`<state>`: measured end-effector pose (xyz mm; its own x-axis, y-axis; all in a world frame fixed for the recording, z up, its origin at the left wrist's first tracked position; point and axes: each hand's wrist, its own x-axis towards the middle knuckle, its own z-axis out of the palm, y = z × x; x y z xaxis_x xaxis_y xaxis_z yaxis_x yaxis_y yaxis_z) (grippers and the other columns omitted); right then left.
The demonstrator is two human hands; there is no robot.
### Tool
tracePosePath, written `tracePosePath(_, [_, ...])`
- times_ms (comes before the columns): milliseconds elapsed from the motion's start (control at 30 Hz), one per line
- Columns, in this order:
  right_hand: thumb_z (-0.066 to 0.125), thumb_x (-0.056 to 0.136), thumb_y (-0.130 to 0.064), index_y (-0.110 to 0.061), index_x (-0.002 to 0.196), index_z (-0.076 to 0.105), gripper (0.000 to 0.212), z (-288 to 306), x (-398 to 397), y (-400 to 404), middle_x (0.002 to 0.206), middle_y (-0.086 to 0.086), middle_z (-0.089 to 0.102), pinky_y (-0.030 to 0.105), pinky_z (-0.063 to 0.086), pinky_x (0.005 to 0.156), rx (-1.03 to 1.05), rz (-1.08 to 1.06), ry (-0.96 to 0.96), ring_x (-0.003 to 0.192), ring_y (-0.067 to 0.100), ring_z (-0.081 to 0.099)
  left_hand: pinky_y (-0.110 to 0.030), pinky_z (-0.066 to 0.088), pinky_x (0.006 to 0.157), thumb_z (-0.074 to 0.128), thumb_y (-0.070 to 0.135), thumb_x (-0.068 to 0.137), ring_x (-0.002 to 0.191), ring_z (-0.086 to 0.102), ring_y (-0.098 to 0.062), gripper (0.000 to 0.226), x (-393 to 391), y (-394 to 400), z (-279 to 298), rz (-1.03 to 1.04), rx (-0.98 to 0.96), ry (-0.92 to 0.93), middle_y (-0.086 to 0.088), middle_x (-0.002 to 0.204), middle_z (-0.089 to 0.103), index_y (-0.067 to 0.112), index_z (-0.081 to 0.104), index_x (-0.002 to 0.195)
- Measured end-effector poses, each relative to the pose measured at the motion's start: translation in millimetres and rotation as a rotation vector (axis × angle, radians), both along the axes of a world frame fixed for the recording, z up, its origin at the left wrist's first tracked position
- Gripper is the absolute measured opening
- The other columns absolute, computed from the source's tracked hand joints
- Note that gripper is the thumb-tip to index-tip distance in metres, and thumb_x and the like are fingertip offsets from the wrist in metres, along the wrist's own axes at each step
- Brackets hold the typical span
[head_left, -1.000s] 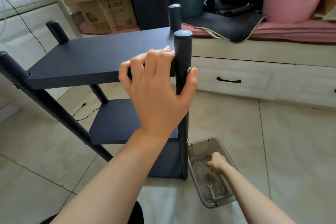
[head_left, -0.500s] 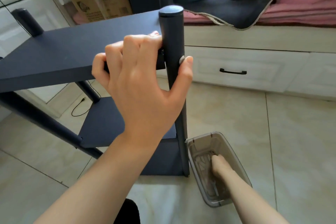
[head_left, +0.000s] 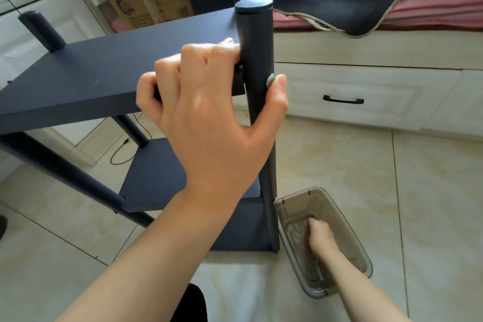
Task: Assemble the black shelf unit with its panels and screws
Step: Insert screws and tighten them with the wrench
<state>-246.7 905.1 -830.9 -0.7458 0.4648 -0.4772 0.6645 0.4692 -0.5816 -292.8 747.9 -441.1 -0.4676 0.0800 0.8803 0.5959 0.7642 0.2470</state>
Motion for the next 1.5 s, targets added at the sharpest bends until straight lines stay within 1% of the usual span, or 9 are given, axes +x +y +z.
tracePosePath(233, [0.063, 0.086, -0.007, -0.016, 0.079, 0.054, 0.015, 4, -5, -1, 0.087, 0.003, 0.057, 0.027, 0.042, 0.071, 0.03, 0.099, -0.099, 0.082, 0.019, 0.054, -0.042, 0.033, 0.094, 0.059, 0.047, 0.09, 0.094, 0.055, -0.027, 0.034, -1, 0, -1, 0.007, -0.003, 0.001, -0.001, 0.091, 0.062, 0.014, 0.069, 0.092])
tracePosePath(533, [0.057, 0.095, -0.015, -0.012, 0.095, 0.056, 0.003, 8, -3, 0, 0.103, 0.008, 0.061, 0.032, 0.05, 0.081, 0.108, 0.254, -0.181, 0.09, 0.022, 0.058, -0.039, 0.03, 0.097, 0.059, 0.05, 0.09, 0.1, 0.055, -0.023, 0.037, 3, 0, 2, -0.016, -0.009, -0.044, 0.001, 0.097, 0.063, 0.017, 0.072, 0.1])
tracePosePath(733, [0.06, 0.098, -0.025, -0.014, 0.075, 0.045, 0.03, 64, -18, 3, 0.083, 0.003, 0.055, 0.023, 0.038, 0.067, 0.15, 0.448, -0.218, 0.08, 0.017, 0.054, -0.04, 0.028, 0.099, 0.058, 0.049, 0.091, 0.104, 0.053, -0.022, 0.037, 9, -3, 9, -0.036, -0.067, -0.12, 0.004, 0.105, 0.063, 0.02, 0.071, 0.107])
tracePosePath(867, [0.058, 0.1, -0.032, -0.005, 0.089, 0.063, 0.029, 126, -24, 11, 0.098, 0.015, 0.071, 0.029, 0.047, 0.074, 0.142, 0.493, -0.189, 0.093, 0.028, 0.067, -0.041, 0.027, 0.099, 0.057, 0.05, 0.092, 0.108, 0.054, -0.023, 0.039, 12, -7, 12, -0.038, -0.118, -0.145, 0.002, 0.111, 0.064, 0.019, 0.07, 0.112])
tracePosePath(967, [0.055, 0.102, -0.029, -0.011, 0.069, 0.056, 0.037, 169, -17, 17, 0.067, 0.003, 0.063, 0.023, 0.048, 0.054, 0.079, 0.49, -0.154, 0.057, 0.015, 0.064, -0.041, 0.027, 0.098, 0.056, 0.05, 0.093, 0.11, 0.054, -0.024, 0.041, 14, -9, 14, -0.037, -0.146, -0.159, 0.001, 0.114, 0.064, 0.018, 0.069, 0.114])
tracePosePath(1033, [0.055, 0.101, -0.025, -0.014, 0.072, 0.054, 0.032, 198, -12, 15, 0.062, -0.001, 0.061, 0.017, 0.047, 0.046, 0.048, 0.512, -0.15, 0.042, 0.003, 0.056, -0.041, 0.027, 0.097, 0.057, 0.05, 0.092, 0.109, 0.055, -0.024, 0.04, 14, -11, 16, -0.044, -0.154, -0.16, 0.002, 0.114, 0.064, 0.018, 0.069, 0.114])
tracePosePath(1167, [0.057, 0.1, -0.019, -0.014, 0.089, 0.057, 0.012, 257, -3, 2, 0.071, 0.001, 0.069, 0.017, 0.051, 0.051, 0.066, 0.59, -0.024, 0.054, 0.007, 0.063, -0.04, 0.026, 0.099, 0.06, 0.048, 0.09, 0.112, 0.055, -0.024, 0.039, 15, -13, 19, -0.095, -0.119, -0.184, 0.002, 0.115, 0.066, 0.019, 0.072, 0.113])
tracePosePath(1333, [0.065, 0.095, -0.019, -0.013, 0.088, 0.063, 0.009, 317, 17, -11, 0.073, 0.004, 0.075, 0.02, 0.058, 0.061, 0.028, 0.46, 0.232, 0.063, 0.009, 0.072, -0.05, 0.013, 0.117, 0.061, 0.05, 0.094, 0.148, 0.033, -0.025, 0.048, 15, -11, 22, -0.103, -0.134, -0.286, -0.004, 0.15, 0.052, 0.022, 0.065, 0.132])
tracePosePath(1500, [0.057, 0.1, -0.028, -0.009, 0.094, 0.063, 0.021, 340, 35, -18, 0.079, 0.001, 0.076, 0.024, 0.059, 0.062, -0.124, 0.142, 0.454, 0.071, 0.01, 0.073, -0.043, 0.023, 0.106, 0.064, 0.045, 0.09, 0.13, 0.053, -0.025, 0.048, 21, -9, 25, -0.12, -0.067, -0.297, -0.001, 0.132, 0.067, 0.017, 0.068, 0.129])
